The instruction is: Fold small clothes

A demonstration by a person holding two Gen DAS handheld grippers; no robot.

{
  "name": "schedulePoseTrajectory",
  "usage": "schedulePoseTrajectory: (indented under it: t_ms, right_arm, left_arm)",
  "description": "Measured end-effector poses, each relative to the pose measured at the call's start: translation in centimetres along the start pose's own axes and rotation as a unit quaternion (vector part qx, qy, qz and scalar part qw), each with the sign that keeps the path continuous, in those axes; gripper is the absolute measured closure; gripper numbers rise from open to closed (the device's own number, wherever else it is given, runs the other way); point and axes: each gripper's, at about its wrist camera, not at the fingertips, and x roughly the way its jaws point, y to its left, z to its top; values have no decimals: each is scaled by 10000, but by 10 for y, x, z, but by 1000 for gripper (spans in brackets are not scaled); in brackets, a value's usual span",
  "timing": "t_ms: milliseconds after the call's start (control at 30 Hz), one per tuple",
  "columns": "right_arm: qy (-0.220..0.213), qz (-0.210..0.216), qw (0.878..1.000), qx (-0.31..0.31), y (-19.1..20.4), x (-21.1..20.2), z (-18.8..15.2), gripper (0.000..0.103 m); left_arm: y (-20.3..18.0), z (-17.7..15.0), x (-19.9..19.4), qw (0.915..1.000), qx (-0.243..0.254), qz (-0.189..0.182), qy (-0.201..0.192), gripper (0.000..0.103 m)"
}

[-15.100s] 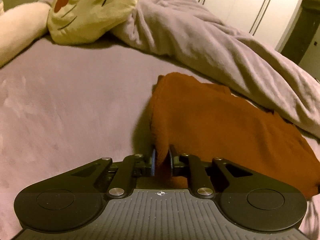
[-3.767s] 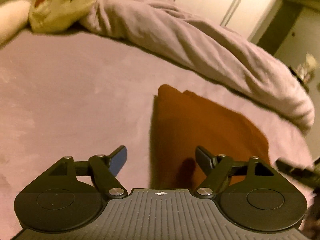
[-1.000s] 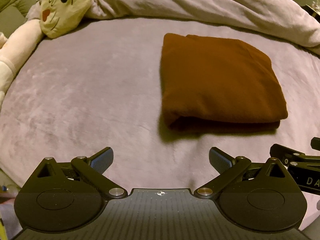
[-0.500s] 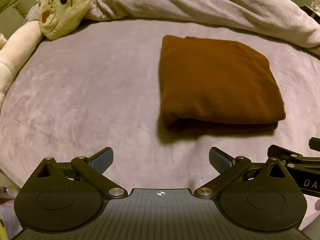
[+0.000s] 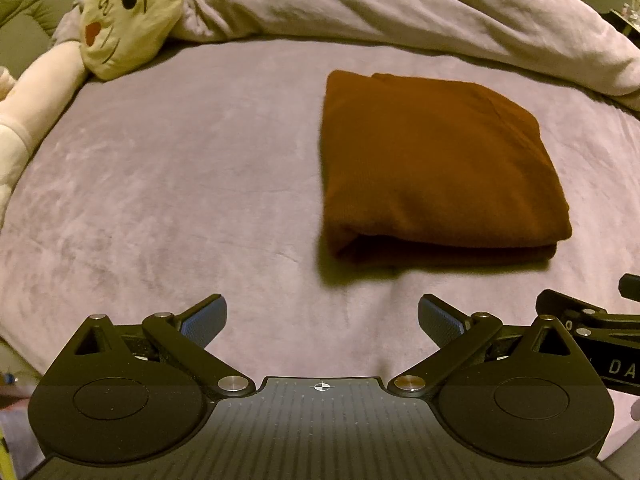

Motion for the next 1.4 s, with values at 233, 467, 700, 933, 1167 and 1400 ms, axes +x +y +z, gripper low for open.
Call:
schedulePoseTrajectory:
  t_ms: [233, 467, 700, 933, 1167, 1400]
  right_arm:
    - [13, 7, 10000, 2, 1, 1, 0, 4]
    - [-13, 28, 10000, 4, 0, 0, 1, 4]
    - [-11, 7, 10000, 6, 0, 0, 3, 4]
    - [-12, 8, 10000, 6, -1, -1, 4, 4]
    - [-9, 16, 10000, -9, -2, -1, 4, 4]
    - [-11, 19, 10000, -4, -2, -2, 5, 4]
  left_arm:
    - [1, 1, 0, 10000, -1, -1, 34, 0]
    - [-1, 1, 0, 10000, -30, -11, 45, 0]
    - [0, 1, 0, 10000, -35, -19, 59, 0]
    - [0, 0, 0, 10000, -21, -15, 61, 0]
    - [-1, 2, 1, 10000, -37, 0, 88, 0]
    - [-1, 2, 3, 9999, -45, -11, 108, 0]
